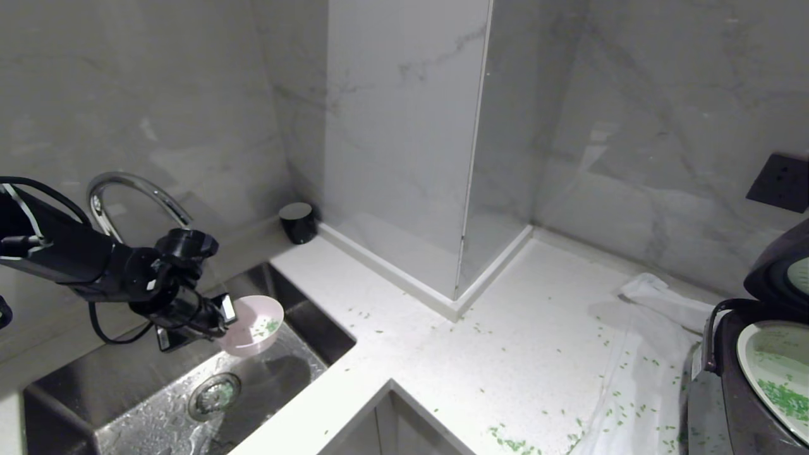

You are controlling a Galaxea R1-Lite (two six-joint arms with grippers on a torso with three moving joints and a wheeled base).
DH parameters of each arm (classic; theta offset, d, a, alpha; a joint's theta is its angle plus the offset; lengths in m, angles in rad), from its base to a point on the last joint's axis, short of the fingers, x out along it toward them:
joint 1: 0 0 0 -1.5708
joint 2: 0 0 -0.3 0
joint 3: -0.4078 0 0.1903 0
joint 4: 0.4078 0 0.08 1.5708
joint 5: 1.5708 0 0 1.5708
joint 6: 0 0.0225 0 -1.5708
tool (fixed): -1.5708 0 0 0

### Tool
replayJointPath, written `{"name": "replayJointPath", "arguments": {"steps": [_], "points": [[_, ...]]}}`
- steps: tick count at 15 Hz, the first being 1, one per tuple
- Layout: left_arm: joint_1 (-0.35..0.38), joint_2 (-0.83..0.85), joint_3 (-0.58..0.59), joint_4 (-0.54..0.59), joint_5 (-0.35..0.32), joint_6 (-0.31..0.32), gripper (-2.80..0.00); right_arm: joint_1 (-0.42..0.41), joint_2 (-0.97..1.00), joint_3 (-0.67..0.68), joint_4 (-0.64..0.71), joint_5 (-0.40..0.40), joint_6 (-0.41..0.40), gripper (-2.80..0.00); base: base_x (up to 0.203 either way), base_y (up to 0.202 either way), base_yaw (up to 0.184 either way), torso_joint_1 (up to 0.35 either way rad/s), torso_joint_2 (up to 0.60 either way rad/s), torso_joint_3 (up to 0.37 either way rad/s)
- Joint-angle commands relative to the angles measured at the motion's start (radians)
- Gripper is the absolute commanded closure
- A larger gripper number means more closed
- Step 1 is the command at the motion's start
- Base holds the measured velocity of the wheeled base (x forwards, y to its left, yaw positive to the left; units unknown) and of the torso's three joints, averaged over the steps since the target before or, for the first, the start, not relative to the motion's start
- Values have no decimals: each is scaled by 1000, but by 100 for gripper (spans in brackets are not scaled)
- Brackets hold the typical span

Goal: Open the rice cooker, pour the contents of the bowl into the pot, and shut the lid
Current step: Fill a bowl with water from the tap

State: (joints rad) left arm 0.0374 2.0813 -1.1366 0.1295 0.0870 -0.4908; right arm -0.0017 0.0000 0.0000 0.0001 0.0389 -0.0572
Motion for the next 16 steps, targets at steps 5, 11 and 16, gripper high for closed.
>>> {"name": "replayJointPath", "arguments": {"steps": [5, 11, 16], "points": [[89, 100, -95, 1, 2, -4, 0, 0, 0, 2, 0, 1, -1, 0, 0, 0, 0, 0, 0, 0], [115, 174, -200, 2, 3, -5, 0, 0, 0, 2, 0, 1, 0, 0, 0, 0, 0, 0, 0, 0], [118, 206, -273, 7, 25, -5, 0, 0, 0, 2, 0, 1, 0, 0, 0, 0, 0, 0, 0, 0]]}}
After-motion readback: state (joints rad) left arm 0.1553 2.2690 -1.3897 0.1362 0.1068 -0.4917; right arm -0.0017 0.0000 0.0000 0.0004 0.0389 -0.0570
